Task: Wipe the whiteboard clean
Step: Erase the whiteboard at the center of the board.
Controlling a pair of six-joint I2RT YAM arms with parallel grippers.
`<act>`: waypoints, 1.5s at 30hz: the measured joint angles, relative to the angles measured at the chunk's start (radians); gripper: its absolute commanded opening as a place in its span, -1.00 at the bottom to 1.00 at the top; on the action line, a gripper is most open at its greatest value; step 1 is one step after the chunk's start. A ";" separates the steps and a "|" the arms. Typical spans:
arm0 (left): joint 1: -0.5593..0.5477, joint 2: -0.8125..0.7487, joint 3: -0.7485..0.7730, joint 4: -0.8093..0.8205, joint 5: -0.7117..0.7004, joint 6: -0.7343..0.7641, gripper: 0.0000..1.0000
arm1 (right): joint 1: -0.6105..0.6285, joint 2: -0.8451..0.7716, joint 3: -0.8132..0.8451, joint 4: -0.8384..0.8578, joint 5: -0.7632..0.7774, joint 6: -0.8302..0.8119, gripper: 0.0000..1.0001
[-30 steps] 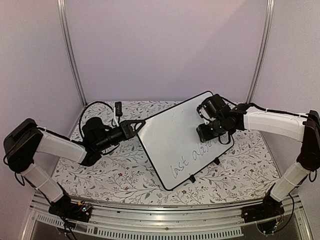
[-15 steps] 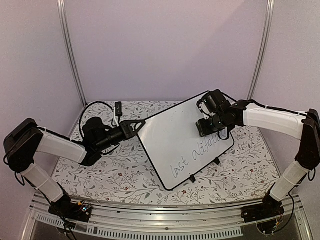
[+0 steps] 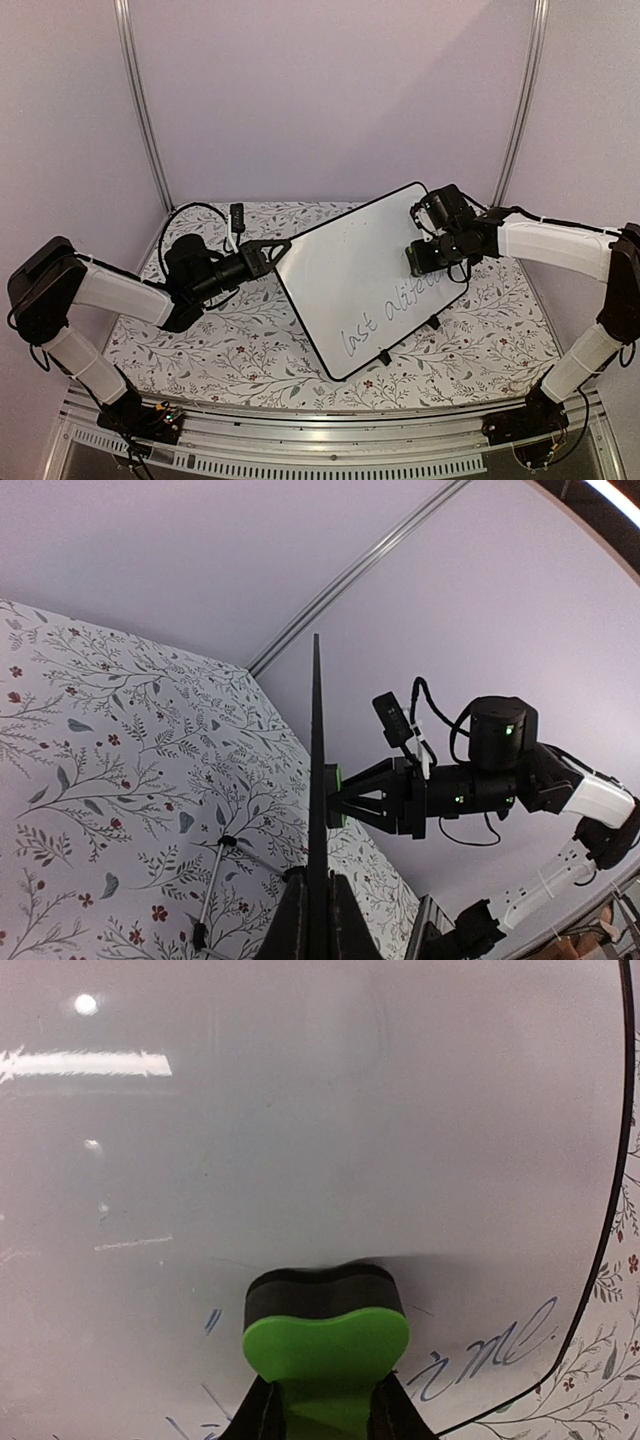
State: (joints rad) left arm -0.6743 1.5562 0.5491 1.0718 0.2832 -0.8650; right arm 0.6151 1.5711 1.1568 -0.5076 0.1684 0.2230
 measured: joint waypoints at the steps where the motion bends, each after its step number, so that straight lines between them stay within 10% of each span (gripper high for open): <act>1: 0.000 0.000 0.000 0.000 0.000 0.000 -1.00 | 0.003 -0.003 -0.006 0.008 -0.008 0.000 -1.00; 45: 0.000 0.002 0.000 0.011 0.014 0.006 -1.00 | 0.166 -0.087 -0.118 -0.058 -0.046 0.063 -1.00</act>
State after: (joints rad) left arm -0.6746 1.5585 0.5495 1.0828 0.2970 -0.8593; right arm 0.7811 1.4841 1.0389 -0.5655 0.1223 0.2863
